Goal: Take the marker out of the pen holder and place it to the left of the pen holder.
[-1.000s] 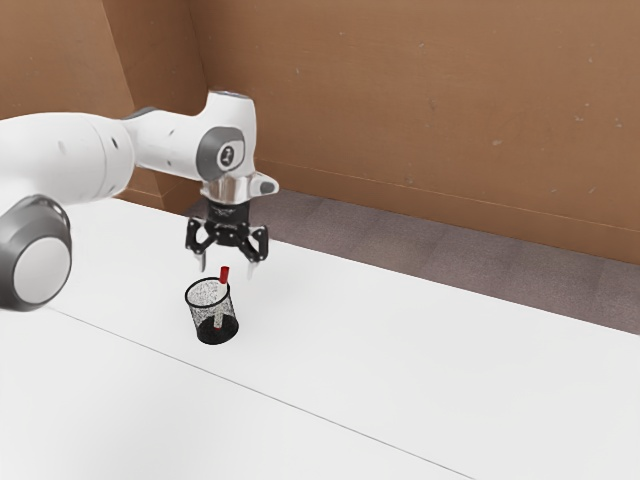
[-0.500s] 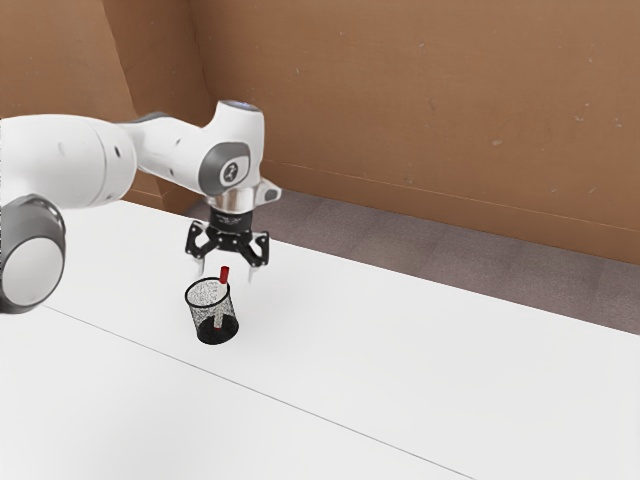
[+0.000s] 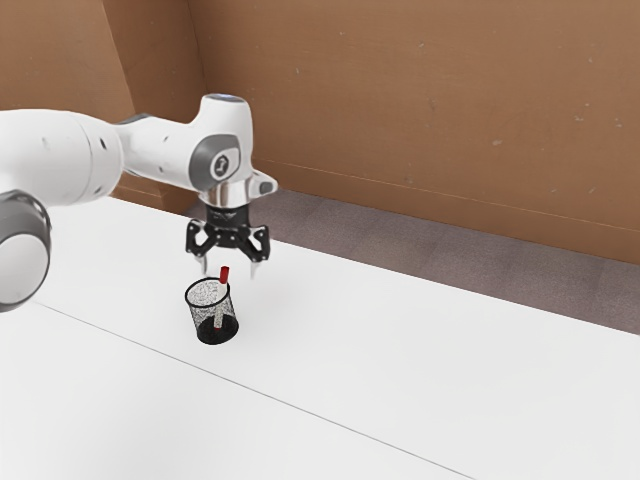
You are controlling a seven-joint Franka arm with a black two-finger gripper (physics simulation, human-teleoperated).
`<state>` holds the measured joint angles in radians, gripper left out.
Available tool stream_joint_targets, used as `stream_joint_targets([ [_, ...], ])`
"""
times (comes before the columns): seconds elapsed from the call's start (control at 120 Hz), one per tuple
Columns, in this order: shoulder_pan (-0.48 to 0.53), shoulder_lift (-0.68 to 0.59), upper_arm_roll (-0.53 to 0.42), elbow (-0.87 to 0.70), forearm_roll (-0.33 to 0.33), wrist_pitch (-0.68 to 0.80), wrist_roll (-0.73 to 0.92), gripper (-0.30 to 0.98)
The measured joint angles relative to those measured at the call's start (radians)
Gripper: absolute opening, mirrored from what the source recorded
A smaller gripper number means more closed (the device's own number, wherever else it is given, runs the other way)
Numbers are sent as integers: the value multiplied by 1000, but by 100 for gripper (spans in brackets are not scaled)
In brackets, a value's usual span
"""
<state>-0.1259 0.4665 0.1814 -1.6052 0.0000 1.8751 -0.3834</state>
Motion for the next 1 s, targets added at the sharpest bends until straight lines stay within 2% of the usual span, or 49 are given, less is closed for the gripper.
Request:
stream_joint_targets([
  [0.6, 8, -17, -2, -53, -31, 4, 243, 68],
  [0.767, 12, -25, 0, -57, -32, 10, 284, 60],
  [1.0, 8, -26, 1, -52, -27, 23, 324, 40],
])
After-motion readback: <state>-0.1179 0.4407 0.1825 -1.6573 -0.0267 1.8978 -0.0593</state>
